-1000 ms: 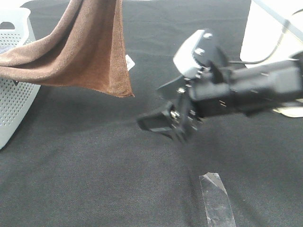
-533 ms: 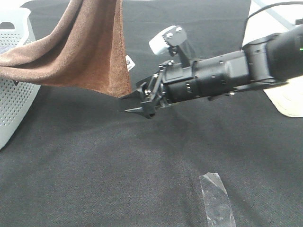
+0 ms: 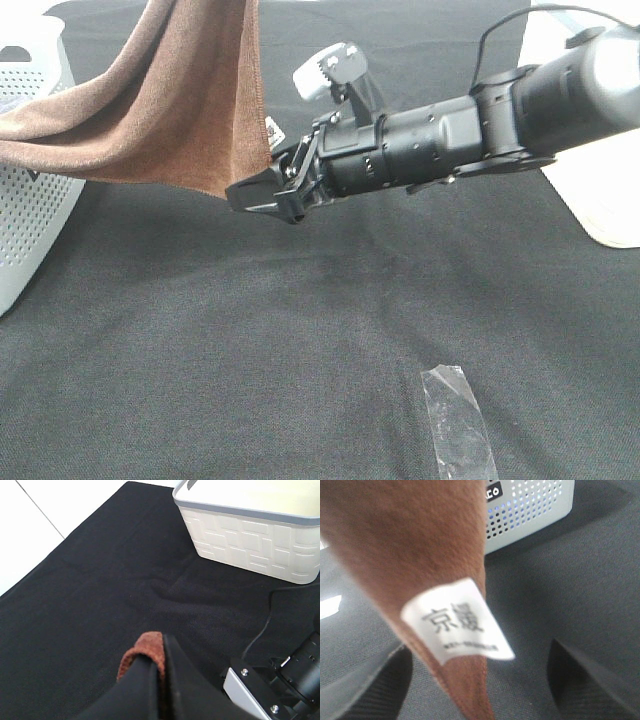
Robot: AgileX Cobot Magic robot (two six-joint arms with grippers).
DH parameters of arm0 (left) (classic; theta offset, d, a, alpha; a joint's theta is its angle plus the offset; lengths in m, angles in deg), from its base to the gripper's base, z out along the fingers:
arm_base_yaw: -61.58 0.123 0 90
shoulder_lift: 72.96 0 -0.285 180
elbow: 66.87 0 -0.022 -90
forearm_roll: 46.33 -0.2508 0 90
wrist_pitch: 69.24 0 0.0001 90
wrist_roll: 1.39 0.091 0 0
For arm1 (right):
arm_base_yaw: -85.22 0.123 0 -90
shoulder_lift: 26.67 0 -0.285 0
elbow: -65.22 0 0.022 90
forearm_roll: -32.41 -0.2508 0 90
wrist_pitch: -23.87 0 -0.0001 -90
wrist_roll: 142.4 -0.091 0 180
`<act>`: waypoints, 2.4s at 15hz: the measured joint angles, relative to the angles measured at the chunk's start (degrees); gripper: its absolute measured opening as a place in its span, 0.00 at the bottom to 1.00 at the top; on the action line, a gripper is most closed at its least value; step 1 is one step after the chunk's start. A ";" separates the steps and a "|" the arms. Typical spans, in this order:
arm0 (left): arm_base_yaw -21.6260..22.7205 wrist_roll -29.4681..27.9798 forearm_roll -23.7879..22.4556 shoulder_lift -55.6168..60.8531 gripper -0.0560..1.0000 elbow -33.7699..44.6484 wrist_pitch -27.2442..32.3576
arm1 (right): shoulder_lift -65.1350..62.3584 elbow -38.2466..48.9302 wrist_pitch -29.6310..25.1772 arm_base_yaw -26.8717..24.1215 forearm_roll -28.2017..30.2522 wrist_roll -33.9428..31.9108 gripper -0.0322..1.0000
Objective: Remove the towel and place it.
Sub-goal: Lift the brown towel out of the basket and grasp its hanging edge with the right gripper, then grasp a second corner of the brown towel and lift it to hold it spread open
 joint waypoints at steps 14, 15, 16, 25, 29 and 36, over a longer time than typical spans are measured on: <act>0.00 -7.22 -6.70 0.00 0.05 0.00 -0.17 | -5.96 -0.11 3.32 0.00 8.88 -15.01 0.03; 0.00 -9.17 -8.65 0.00 0.05 0.00 -0.52 | -7.96 -0.11 4.41 0.00 14.73 -19.54 0.03; 0.00 -11.75 -11.17 0.00 0.05 0.00 -1.20 | -9.85 -0.52 4.81 0.00 21.03 -24.47 0.03; 2.18 -26.53 -18.22 0.00 0.05 0.00 -24.98 | -17.93 -26.47 -15.70 -2.58 88.12 -73.68 0.03; 9.80 -39.48 -18.22 0.00 0.05 0.00 -34.84 | -17.93 -44.06 -25.10 -2.58 103.08 -74.94 0.03; 11.34 -44.46 -18.16 -0.29 0.05 0.00 -51.97 | -17.99 -62.22 -19.54 -2.58 111.90 -68.81 0.03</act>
